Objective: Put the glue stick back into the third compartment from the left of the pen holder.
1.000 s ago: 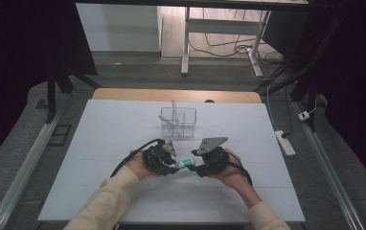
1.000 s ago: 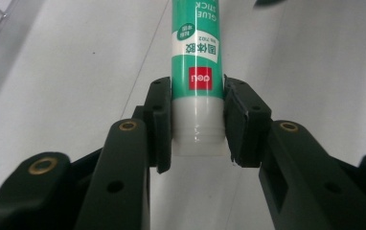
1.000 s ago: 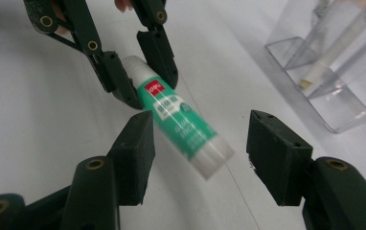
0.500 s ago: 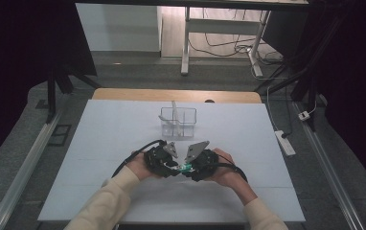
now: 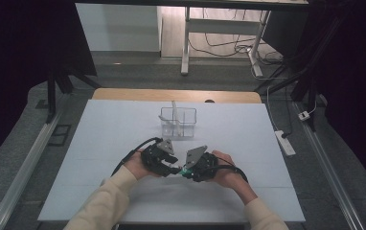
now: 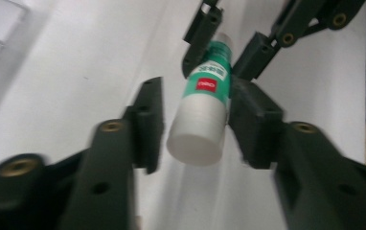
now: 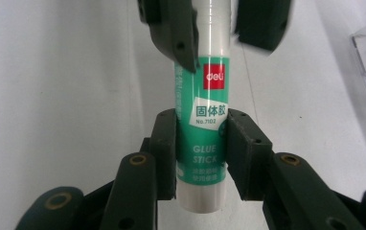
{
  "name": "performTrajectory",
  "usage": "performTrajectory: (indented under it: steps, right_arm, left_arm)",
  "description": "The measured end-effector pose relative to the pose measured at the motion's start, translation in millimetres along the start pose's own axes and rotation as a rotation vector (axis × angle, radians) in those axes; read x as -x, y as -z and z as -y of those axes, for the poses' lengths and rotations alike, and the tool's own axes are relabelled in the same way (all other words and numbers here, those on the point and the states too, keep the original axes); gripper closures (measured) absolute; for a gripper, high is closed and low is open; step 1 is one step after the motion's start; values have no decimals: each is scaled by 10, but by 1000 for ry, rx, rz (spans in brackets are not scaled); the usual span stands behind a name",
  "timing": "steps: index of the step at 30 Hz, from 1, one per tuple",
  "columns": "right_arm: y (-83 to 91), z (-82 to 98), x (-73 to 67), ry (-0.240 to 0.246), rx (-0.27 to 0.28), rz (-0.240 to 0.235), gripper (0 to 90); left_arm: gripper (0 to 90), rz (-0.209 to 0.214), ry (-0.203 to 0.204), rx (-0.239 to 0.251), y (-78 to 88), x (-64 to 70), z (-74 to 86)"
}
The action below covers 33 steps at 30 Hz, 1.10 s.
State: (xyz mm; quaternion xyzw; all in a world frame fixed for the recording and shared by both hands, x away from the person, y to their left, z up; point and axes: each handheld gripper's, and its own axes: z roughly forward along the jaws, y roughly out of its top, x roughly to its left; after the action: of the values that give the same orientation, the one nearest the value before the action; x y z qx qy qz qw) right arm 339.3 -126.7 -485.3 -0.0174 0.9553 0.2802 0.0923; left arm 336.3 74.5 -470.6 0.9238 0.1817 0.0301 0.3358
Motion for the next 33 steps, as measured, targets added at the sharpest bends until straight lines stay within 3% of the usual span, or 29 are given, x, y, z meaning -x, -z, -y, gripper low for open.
performTrajectory:
  steps: [3,10,16,20,25,29,33]
  right_arm:
    - [10,38,32,-28,24,10,656]
    - [90,114,108,-123,103,57,656]
    - [141,158,137,-195,194,86,656]
    - [151,153,125,-211,223,99,656]
    - [128,130,101,-210,243,102,656]
    - [104,107,73,-204,246,96,655]
    - [87,111,64,-188,246,101,651]
  left_arm:
    - [390,-22,36,42,47,-22,19]
    - [315,-65,121,144,135,-79,128]
    - [314,-59,181,230,195,-126,197]
    - [318,-34,190,248,173,-127,178]
    - [384,-10,188,262,87,-112,135]
    - [552,4,184,263,58,-96,118]
    - [631,80,219,306,92,-130,125]
